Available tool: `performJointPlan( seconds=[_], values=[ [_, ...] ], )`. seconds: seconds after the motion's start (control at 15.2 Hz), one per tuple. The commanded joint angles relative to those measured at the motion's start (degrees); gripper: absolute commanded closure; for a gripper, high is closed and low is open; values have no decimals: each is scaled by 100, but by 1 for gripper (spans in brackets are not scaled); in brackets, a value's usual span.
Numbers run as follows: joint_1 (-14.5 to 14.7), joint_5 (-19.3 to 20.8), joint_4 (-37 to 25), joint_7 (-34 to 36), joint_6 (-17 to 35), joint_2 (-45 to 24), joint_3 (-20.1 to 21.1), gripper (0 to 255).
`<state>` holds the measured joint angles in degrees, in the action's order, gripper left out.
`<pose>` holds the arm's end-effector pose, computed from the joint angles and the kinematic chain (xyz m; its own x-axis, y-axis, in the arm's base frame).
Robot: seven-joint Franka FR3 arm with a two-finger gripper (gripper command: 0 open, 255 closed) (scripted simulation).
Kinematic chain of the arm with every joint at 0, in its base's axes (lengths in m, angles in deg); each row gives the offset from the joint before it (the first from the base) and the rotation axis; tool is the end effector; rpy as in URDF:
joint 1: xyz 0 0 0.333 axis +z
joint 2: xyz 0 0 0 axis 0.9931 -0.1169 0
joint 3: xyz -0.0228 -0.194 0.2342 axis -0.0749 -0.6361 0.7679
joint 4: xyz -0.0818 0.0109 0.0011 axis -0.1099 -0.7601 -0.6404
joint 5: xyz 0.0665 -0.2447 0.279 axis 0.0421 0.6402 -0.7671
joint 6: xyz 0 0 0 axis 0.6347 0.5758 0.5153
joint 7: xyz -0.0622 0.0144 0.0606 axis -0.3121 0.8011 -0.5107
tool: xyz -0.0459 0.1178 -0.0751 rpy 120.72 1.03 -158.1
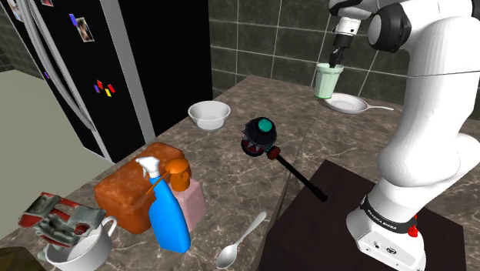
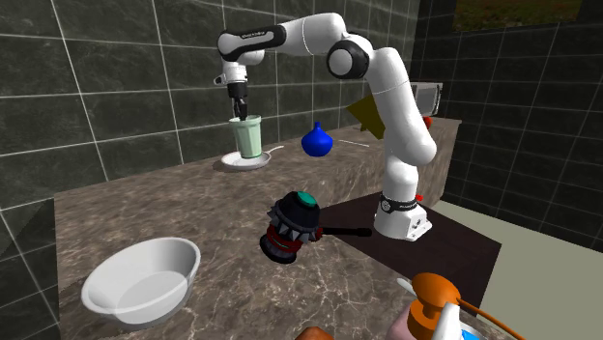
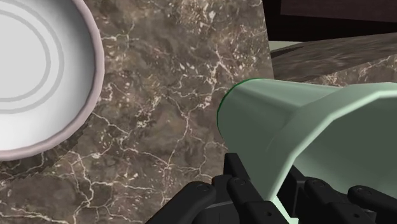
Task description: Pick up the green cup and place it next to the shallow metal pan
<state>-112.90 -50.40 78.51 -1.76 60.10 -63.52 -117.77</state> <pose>0.4023 -0.4800 0.4559 0.9993 -0.0343 -0.0152 -0.0367 -0.9775 -0.2076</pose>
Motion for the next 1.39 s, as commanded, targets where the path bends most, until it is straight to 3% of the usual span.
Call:
performJointPlan(
  seconds=[0.0,1.32],
  values=[
    [19,5,176,-32,160,18,-2,255],
    [124,-146,1423,-289,1566,-198,79,255]
  ],
)
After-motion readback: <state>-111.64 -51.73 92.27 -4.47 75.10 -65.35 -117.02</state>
